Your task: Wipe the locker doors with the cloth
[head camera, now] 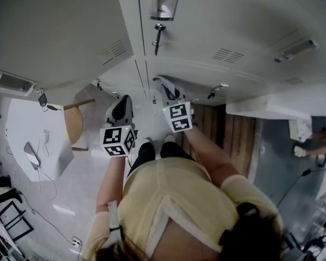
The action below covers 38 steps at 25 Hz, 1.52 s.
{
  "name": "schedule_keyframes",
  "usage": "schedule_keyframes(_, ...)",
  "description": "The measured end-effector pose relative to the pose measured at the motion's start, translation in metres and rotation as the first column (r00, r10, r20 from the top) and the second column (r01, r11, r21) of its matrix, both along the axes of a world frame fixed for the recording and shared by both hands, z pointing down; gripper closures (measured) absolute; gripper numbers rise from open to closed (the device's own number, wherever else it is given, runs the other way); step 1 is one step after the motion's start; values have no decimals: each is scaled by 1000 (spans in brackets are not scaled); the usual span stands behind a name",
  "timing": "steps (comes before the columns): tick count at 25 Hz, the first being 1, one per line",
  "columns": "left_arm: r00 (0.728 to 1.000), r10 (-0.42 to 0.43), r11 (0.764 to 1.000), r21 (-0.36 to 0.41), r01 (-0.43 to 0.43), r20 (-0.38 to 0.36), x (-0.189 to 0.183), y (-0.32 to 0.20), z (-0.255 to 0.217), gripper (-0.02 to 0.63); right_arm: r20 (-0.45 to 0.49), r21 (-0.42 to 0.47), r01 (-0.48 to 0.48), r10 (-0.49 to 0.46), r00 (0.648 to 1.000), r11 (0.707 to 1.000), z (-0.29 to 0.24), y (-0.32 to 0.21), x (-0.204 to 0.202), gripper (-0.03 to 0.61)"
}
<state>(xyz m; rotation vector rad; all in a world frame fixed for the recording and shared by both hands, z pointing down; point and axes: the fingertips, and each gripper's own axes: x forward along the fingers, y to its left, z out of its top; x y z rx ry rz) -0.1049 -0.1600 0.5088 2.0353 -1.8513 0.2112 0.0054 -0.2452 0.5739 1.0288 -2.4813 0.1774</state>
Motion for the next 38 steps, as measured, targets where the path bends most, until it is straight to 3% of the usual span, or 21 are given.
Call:
schedule_keyframes(17, 991, 134, 991, 10, -134, -8, 44, -26, 0, 627, -38, 13, -158, 158, 987, 987, 4, -19, 75, 569)
schedule_keyframes(38, 969, 248, 969, 11, -248, -18, 92, -50, 4, 627, -74, 32, -373, 375, 924, 927, 7, -32, 170, 569)
